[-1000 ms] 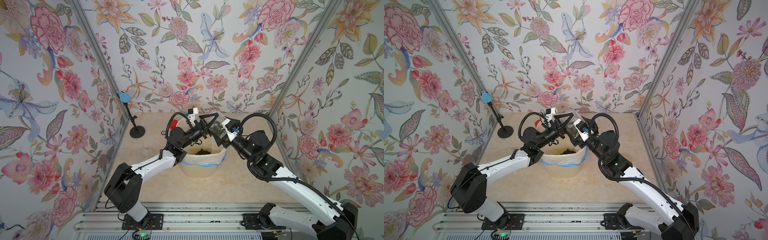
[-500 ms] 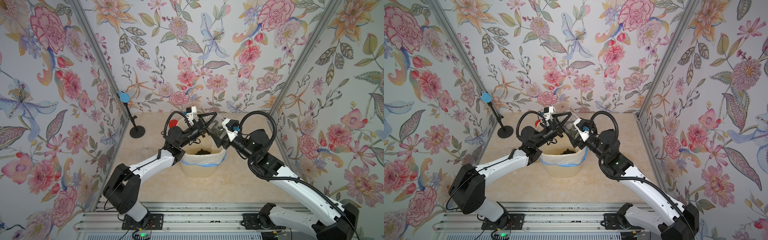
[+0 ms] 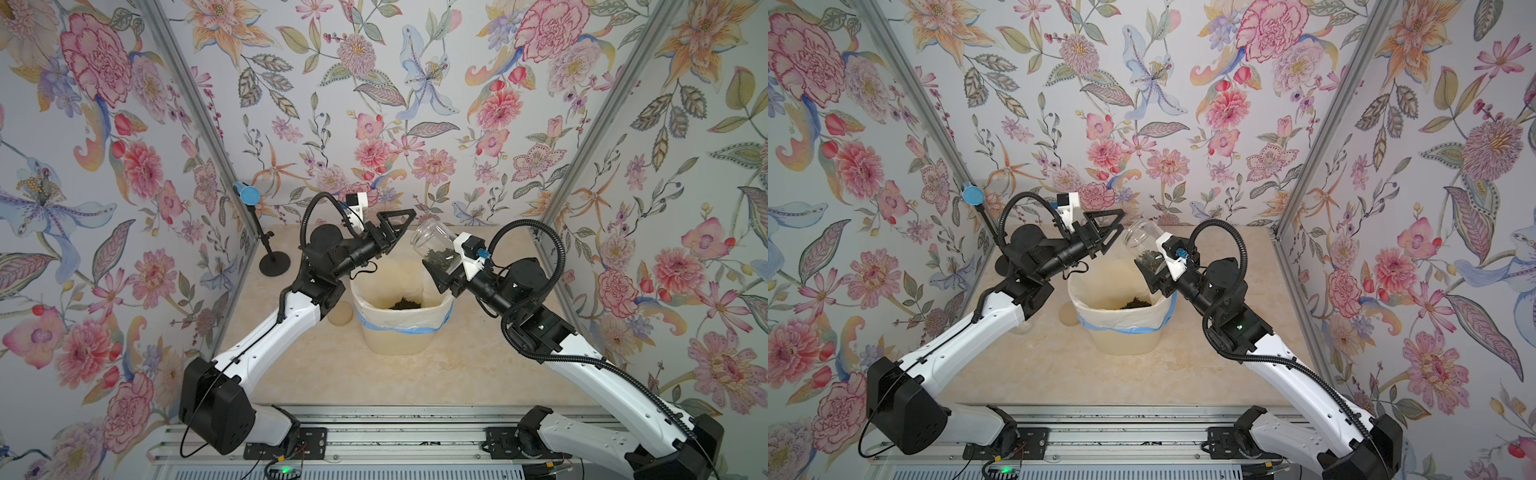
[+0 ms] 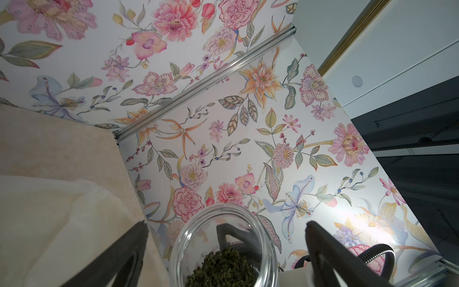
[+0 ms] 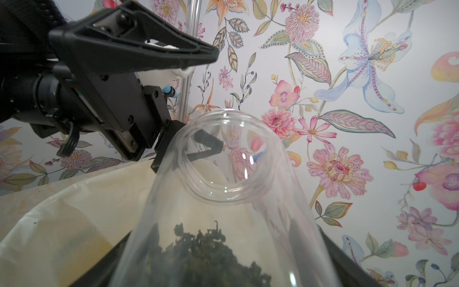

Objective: Empty moldy tea leaves from jars
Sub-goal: Pour the moldy tea leaves from the jar into the trash bin.

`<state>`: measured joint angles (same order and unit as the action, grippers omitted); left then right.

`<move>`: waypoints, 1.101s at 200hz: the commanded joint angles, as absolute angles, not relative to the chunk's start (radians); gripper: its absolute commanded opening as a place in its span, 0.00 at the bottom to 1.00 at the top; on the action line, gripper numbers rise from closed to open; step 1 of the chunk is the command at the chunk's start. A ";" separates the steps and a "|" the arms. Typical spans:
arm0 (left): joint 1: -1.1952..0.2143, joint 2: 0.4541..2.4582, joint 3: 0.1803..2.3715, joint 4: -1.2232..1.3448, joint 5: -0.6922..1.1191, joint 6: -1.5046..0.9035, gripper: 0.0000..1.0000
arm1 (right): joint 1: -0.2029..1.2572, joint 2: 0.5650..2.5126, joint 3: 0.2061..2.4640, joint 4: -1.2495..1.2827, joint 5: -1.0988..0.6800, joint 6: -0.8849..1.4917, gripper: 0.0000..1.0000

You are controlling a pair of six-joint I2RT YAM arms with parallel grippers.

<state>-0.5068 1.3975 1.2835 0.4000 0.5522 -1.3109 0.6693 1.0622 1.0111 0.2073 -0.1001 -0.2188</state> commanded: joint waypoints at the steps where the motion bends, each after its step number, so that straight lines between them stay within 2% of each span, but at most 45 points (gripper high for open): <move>1: -0.450 1.333 1.368 0.169 0.488 -1.071 1.00 | 0.664 1.018 1.081 0.218 -0.132 -0.180 0.45; 53: -0.411 1.275 1.553 -0.214 0.290 -0.632 1.00 | 0.663 1.068 1.206 0.000 -0.178 -0.126 0.44; 82: -0.411 1.208 1.498 -0.273 0.191 -0.459 1.00 | 0.657 1.156 1.325 -0.164 -0.226 -0.075 0.44; 147: -0.376 1.080 1.268 -0.209 0.160 -0.401 1.00 | 0.660 1.360 1.510 -0.495 -0.301 0.057 0.43; 220: -0.287 1.017 1.171 -0.196 0.241 -0.379 1.00 | 0.719 1.596 1.775 -0.814 -0.222 0.097 0.42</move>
